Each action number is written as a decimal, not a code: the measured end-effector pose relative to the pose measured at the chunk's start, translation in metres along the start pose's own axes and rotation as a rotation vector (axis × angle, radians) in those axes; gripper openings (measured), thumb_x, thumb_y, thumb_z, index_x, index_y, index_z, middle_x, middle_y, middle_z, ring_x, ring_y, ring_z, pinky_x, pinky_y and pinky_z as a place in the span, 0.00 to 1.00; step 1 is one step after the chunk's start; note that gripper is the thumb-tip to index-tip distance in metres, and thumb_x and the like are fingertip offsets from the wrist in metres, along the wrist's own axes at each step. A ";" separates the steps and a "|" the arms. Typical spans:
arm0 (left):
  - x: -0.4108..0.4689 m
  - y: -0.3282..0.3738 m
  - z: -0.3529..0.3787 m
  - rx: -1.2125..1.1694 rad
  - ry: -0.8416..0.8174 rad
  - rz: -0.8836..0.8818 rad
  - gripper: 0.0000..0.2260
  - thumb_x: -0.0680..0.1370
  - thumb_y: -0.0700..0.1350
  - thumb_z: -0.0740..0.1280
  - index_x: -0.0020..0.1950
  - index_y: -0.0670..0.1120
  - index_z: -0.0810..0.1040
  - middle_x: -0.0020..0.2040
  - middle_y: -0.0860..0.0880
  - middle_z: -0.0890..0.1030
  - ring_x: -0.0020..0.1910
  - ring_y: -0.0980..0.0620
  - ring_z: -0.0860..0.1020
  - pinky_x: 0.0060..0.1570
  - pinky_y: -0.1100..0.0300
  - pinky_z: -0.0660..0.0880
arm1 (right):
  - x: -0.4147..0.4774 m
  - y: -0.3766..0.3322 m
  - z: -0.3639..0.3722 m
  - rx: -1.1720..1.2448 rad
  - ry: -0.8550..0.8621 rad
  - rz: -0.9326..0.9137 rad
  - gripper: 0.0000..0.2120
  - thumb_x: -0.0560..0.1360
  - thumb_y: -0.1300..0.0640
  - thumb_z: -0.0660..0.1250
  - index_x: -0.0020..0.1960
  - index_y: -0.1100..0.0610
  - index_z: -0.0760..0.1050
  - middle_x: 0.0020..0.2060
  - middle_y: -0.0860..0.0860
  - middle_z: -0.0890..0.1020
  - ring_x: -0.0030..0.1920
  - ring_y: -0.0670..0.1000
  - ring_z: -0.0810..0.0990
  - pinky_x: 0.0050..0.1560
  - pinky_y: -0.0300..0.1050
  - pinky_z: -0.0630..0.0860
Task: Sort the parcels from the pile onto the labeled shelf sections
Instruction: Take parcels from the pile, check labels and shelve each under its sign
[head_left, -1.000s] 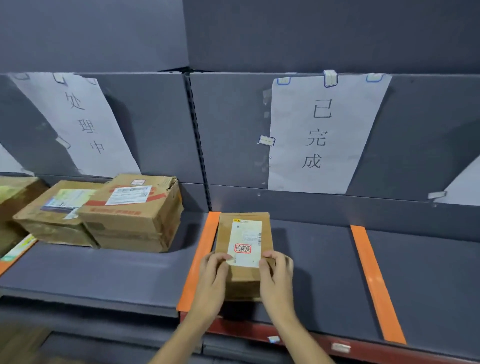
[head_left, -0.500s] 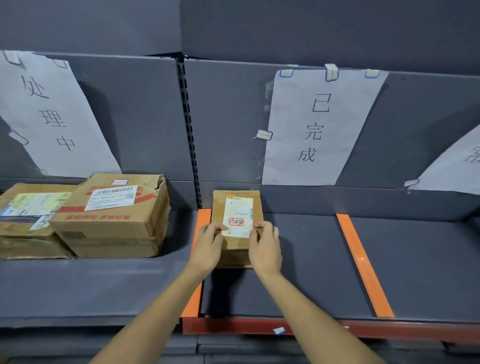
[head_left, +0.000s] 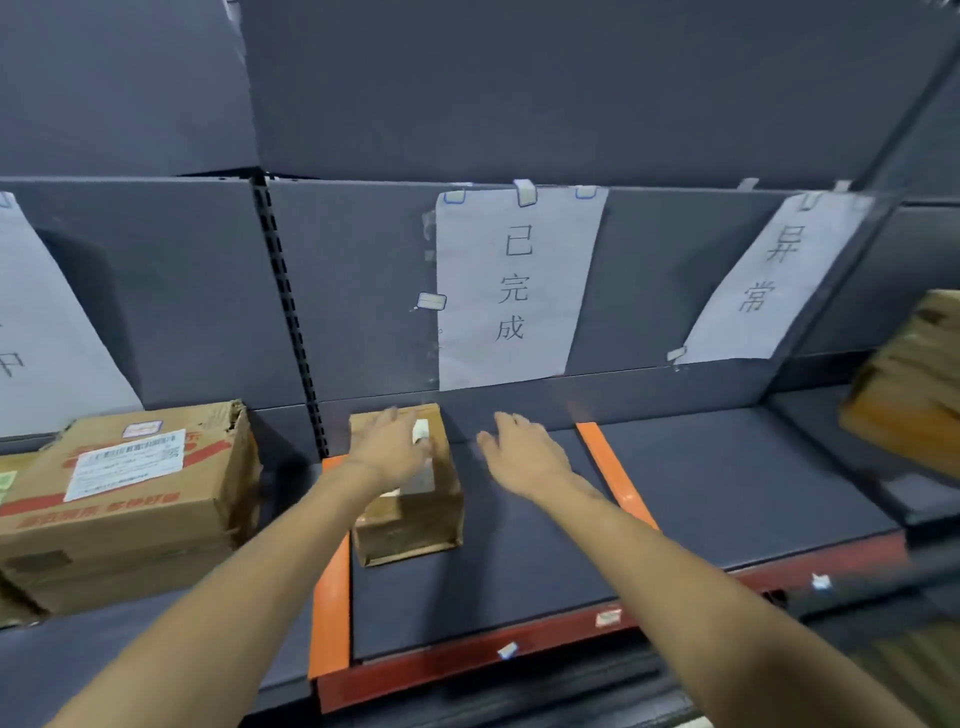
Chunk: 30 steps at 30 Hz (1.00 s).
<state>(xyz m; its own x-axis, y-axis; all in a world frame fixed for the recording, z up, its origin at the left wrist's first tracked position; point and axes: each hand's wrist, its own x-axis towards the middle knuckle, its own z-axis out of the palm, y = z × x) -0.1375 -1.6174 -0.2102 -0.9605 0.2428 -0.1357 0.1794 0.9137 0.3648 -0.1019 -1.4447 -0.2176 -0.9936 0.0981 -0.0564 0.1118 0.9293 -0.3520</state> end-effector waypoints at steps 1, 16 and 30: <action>0.004 0.013 -0.007 0.026 -0.025 0.046 0.23 0.80 0.50 0.55 0.74 0.47 0.60 0.74 0.43 0.62 0.73 0.41 0.61 0.68 0.48 0.61 | -0.002 0.009 -0.014 -0.029 -0.003 0.012 0.21 0.82 0.46 0.50 0.68 0.58 0.65 0.66 0.57 0.72 0.66 0.60 0.69 0.64 0.56 0.68; -0.006 0.364 0.033 -0.101 -0.101 0.678 0.19 0.80 0.47 0.56 0.71 0.46 0.66 0.70 0.44 0.70 0.64 0.45 0.70 0.61 0.56 0.67 | -0.146 0.277 -0.218 0.022 0.254 0.478 0.25 0.82 0.45 0.49 0.68 0.62 0.66 0.67 0.62 0.72 0.66 0.62 0.71 0.63 0.54 0.69; -0.076 0.649 0.154 -0.078 -0.234 0.921 0.23 0.81 0.48 0.56 0.76 0.49 0.59 0.73 0.43 0.65 0.69 0.43 0.66 0.63 0.55 0.66 | -0.304 0.509 -0.289 0.185 0.395 0.738 0.25 0.83 0.45 0.49 0.72 0.62 0.63 0.67 0.59 0.72 0.66 0.61 0.70 0.63 0.52 0.68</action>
<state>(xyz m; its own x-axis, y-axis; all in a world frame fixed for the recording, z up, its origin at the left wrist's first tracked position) 0.0843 -0.9926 -0.1045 -0.3811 0.9227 0.0581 0.8213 0.3090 0.4797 0.2518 -0.8980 -0.1093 -0.5950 0.8036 -0.0137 0.6992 0.5092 -0.5018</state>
